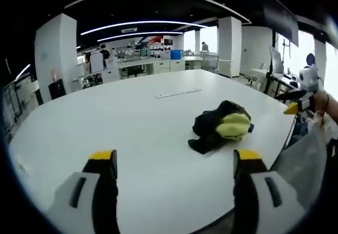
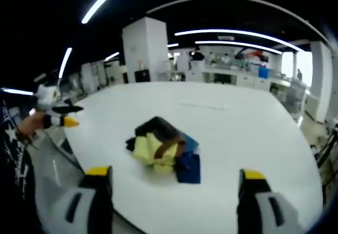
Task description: Fold the garment on the visible template until the final outline fits inside the template.
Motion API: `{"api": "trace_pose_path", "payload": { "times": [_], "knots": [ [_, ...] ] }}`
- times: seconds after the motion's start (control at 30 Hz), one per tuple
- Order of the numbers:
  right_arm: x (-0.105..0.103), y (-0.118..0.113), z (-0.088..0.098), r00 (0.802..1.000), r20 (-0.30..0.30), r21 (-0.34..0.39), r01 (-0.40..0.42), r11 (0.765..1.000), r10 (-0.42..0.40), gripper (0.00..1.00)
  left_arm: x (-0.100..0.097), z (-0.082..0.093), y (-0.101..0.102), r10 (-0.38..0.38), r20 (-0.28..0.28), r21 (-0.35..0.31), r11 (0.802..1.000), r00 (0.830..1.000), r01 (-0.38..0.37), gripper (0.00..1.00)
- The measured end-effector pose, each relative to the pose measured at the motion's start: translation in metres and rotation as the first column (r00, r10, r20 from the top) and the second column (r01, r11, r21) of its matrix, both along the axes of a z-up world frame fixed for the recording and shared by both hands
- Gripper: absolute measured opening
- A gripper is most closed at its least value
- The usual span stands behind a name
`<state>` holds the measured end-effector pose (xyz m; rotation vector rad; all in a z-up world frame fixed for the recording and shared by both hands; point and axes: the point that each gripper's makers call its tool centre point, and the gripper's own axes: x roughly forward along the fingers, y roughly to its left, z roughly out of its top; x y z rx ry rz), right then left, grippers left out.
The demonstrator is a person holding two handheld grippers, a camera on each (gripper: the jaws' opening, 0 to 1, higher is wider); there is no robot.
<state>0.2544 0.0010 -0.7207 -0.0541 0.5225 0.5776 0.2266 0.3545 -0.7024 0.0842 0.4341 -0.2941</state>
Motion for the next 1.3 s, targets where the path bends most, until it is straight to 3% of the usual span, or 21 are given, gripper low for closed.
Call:
{"api": "trace_pose_path", "payload": {
  "times": [0.6,0.73,0.9,1.07,1.17,1.3],
  "knots": [
    [0.007,-0.001,0.0,1.0,0.012,0.043,0.015,0.999,-0.016,0.99,0.011,-0.004,-0.008,-0.039,0.015,0.019,0.999,0.999,0.038,0.82],
    [0.01,0.0,0.003,1.0,0.024,0.058,0.007,0.998,-0.008,0.99,0.016,0.001,-0.017,-0.065,0.03,-0.036,0.997,0.997,0.066,0.81],
    [0.014,0.005,0.005,0.999,0.034,0.071,-0.007,0.997,0.005,0.99,0.02,0.001,-0.024,-0.094,0.021,-0.025,0.995,0.995,0.094,0.8],
    [0.018,0.012,0.003,0.999,0.036,0.079,-0.03,0.996,0.027,0.99,0.024,0.004,-0.033,-0.121,0.034,-0.076,0.989,0.992,0.123,0.77],
    [0.019,0.017,0.004,0.998,0.038,0.093,-0.049,0.994,0.045,0.89,0.031,0.003,-0.036,-0.132,0.038,-0.09,0.987,0.991,0.135,0.76],
    [0.024,0.022,0.002,0.998,0.035,0.128,-0.058,0.99,0.054,0.85,0.036,0.003,-0.042,-0.146,0.05,-0.092,0.984,0.988,0.15,0.75]
  ]
}}
